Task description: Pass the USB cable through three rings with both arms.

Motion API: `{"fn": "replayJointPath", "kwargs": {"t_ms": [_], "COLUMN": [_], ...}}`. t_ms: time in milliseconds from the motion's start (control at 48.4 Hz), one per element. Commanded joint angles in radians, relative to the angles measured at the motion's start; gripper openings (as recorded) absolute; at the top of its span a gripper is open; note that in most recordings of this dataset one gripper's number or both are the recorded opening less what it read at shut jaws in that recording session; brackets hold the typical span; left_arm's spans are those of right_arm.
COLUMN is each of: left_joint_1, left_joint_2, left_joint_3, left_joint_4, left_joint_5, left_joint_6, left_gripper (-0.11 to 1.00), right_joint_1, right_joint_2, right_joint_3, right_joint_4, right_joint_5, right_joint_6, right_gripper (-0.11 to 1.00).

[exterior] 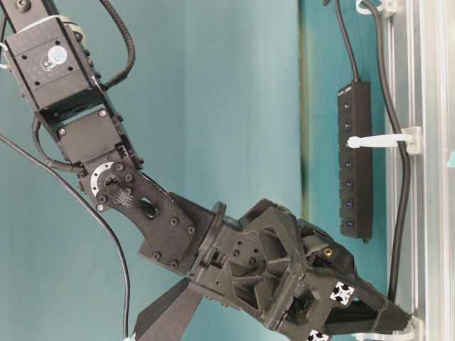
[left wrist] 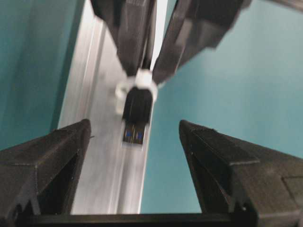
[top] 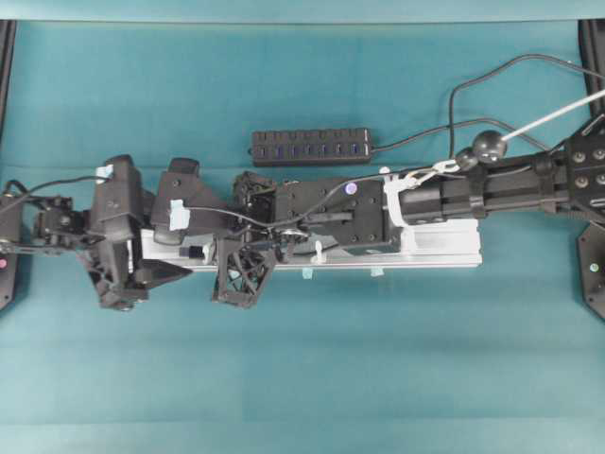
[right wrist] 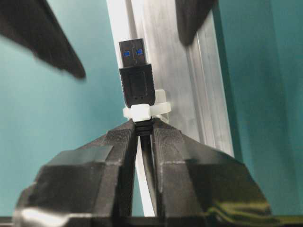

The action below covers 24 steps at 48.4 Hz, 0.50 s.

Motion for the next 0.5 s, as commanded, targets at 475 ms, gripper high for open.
{"fn": "replayJointPath", "kwargs": {"t_ms": [475], "left_joint_1": [0.003], "left_joint_2": [0.071], "left_joint_3": [-0.035], "left_joint_4": [0.002], "left_joint_5": [-0.038], "left_joint_6": [0.003], "left_gripper": [0.80], "right_joint_1": [0.003], "right_joint_2": [-0.011], "right_joint_3": [-0.003], "right_joint_4": [0.003], "right_joint_5": [-0.020], "right_joint_6": [0.002], "right_gripper": [-0.07]}}
